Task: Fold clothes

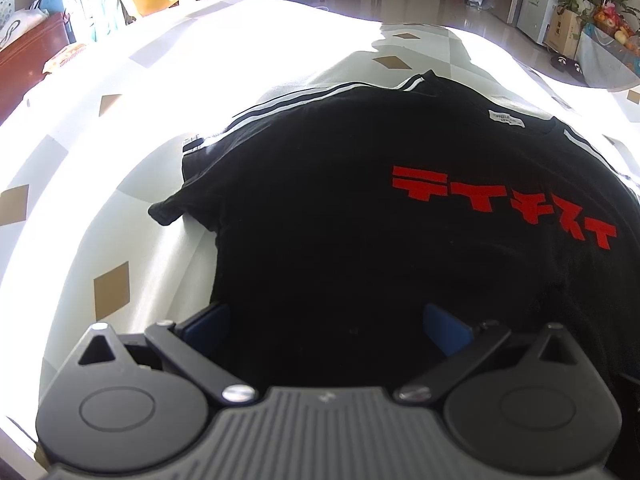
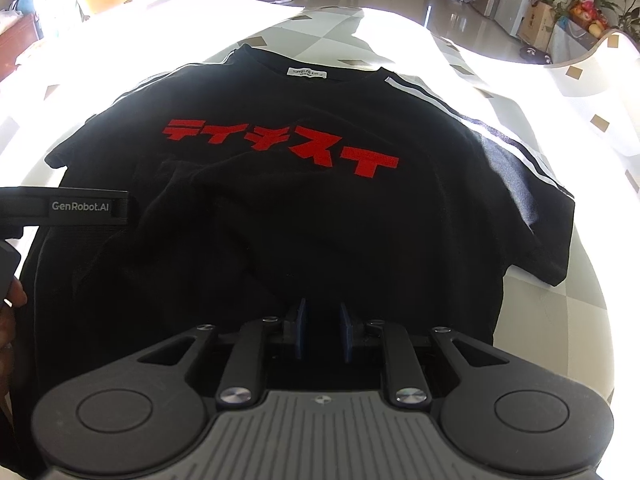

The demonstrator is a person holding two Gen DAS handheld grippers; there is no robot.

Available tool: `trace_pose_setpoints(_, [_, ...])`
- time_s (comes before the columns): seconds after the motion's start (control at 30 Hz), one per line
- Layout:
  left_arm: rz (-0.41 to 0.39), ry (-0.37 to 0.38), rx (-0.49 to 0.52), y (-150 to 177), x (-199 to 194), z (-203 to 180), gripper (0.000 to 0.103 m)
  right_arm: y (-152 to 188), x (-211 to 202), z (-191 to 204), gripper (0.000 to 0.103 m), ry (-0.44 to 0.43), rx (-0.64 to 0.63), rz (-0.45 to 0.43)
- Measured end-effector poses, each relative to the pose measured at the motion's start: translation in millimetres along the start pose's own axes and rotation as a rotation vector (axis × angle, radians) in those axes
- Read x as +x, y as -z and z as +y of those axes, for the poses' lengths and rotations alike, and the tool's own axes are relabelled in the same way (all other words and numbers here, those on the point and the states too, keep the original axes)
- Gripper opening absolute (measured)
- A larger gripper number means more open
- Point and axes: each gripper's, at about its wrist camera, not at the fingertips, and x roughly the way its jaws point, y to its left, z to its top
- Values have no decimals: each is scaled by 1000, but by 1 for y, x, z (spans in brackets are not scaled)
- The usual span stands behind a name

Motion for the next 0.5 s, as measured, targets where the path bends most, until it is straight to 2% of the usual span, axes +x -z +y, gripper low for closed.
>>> trace_pose_setpoints(0.13, [22,32,-22,-5,-1,6,103,-3,-6,-6,23,-37,66,-21])
trace_pose_setpoints(0.3, [25,144,-152,-16,-3,25,103,1,-18,12,31,-111,-11,-77])
trace_pose_setpoints(0.43, [20,112,-151,-29,5,24,103,6,-17,32,31,-176,-67,-61])
trace_pose_setpoints(0.5, [19,89,-132,-32,8,19,103,9,-16,41,31,-175,-101,-62])
